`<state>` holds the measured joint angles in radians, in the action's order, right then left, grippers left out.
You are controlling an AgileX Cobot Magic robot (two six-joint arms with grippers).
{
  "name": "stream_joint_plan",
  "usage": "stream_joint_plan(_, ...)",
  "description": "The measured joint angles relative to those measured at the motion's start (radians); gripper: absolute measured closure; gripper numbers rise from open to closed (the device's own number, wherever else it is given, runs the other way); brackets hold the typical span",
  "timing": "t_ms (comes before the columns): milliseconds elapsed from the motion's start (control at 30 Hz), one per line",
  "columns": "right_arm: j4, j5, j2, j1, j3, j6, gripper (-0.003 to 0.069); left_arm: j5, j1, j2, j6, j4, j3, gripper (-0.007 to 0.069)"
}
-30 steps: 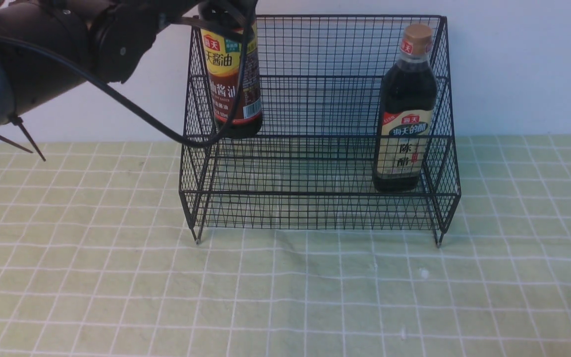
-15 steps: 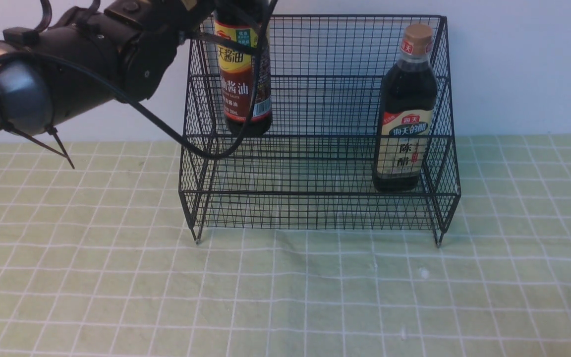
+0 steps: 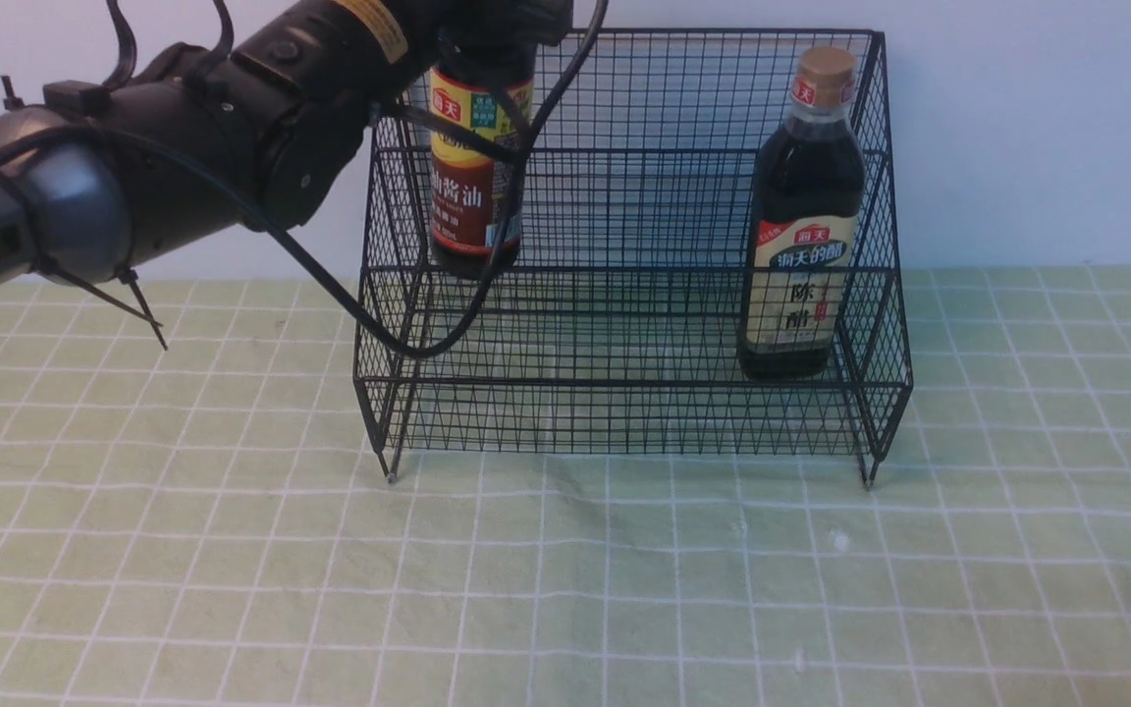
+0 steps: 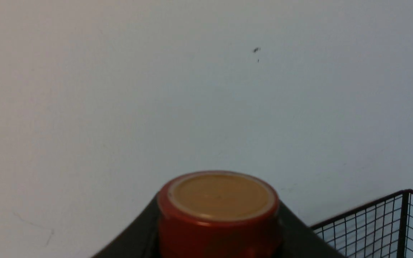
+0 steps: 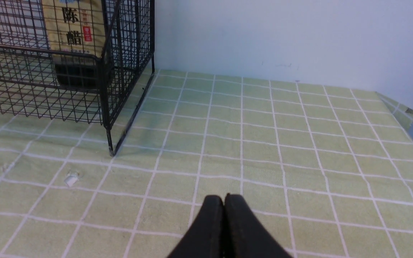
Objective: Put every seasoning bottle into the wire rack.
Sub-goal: Use the left arm to put the condiment bottle back on the shelf
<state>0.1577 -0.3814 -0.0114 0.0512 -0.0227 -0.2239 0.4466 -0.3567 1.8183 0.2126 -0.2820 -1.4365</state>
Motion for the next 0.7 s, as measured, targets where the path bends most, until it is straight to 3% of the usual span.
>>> stream_joint_plan(233,0.000,0.000,0.000,0.000,0.000,0.000,0.0673,-0.158,0.000,0.002,0.002,0.006,0.000,0.0363)
stream_joint_plan(367,0.000,0.000,0.000,0.000,0.000,0.000,0.0673,-0.271,0.000,0.019,0.074,0.028,0.000,0.0363)
stream_joint_plan(700,0.000,0.000,0.000,0.000,0.000,0.000,0.0673,-0.314,-0.001,0.041,0.158,0.032,0.000,0.0363)
